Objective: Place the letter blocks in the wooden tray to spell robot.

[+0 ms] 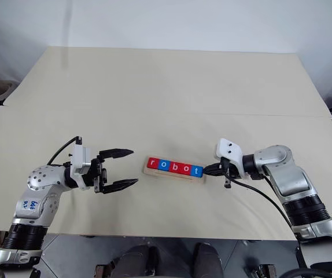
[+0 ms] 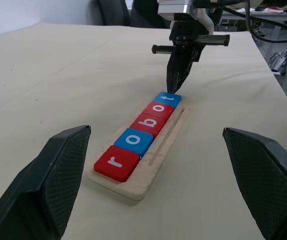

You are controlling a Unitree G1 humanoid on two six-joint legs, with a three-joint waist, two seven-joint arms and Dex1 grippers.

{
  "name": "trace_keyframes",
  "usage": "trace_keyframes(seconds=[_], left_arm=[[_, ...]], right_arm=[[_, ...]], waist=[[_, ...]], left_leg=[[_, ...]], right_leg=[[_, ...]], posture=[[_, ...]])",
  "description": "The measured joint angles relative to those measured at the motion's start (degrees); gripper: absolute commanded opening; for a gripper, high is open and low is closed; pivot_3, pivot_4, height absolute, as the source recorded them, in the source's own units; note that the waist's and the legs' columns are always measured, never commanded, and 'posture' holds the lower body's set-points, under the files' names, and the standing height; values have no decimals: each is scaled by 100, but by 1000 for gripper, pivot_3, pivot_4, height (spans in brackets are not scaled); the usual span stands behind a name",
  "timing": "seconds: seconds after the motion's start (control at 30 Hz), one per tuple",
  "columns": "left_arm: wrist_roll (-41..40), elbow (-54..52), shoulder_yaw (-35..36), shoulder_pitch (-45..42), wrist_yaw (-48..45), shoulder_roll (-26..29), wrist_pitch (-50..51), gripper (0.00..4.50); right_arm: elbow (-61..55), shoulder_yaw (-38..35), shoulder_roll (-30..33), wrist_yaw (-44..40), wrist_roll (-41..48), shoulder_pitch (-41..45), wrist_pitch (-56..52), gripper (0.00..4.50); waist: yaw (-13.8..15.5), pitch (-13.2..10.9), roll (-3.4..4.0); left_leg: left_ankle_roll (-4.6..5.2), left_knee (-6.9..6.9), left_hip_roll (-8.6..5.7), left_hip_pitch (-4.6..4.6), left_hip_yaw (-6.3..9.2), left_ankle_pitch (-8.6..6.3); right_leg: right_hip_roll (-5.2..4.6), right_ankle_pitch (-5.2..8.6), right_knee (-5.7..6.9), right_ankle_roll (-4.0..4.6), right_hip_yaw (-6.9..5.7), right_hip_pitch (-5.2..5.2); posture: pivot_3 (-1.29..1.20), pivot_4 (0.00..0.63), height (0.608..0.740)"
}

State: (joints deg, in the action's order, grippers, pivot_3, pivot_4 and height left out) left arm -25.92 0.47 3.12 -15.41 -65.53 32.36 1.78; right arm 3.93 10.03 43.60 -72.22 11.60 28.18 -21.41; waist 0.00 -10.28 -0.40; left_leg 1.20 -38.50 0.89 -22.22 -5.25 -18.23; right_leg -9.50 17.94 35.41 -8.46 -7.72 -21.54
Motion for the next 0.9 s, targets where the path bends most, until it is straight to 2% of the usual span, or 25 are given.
trace_keyframes(seconds=[0.13,0.17,0.27,0.5,0.67,0.9], left_arm=[[-3,11,34,40,-81,137,3,4500],[-5,26,52,49,-167,253,5,4500],[-7,85,131,49,-337,439,0,4500],[0,520,268,-15,-706,798,-100,4500],[1,734,328,-145,-806,883,-166,4500],[58,866,399,-220,-681,924,-181,4500]], right_arm=[[-373,-733,304,-90,447,-464,72,22],[-540,-1157,356,-222,756,-761,193,22],[-801,-1708,365,-372,1176,-1315,384,541],[-1683,-2346,317,-125,1715,-2406,395,2845],[-1969,-2414,222,100,1812,-2636,544,4483],[-1960,-2426,224,207,1819,-2812,767,4483]], waist=[[22,0,0],[31,0,0],[23,0,-1],[6,0,0],[10,0,0],[14,0,0]], left_leg=[[0,1,0,-2,1,0],[0,6,-1,-1,1,0],[0,7,0,4,-1,0],[0,13,1,6,0,-1],[0,11,0,6,-1,-1],[0,11,0,6,-2,-1]], right_leg=[[0,0,-1,0,-2,0],[0,0,-3,0,-5,2],[1,0,-2,0,-1,3],[0,0,-1,0,0,2],[0,0,0,0,3,1],[0,0,0,0,3,2]], posture=[[0,150,740],[0,150,740],[0,150,740],[0,150,740],[0,150,740],[0,150,740]])
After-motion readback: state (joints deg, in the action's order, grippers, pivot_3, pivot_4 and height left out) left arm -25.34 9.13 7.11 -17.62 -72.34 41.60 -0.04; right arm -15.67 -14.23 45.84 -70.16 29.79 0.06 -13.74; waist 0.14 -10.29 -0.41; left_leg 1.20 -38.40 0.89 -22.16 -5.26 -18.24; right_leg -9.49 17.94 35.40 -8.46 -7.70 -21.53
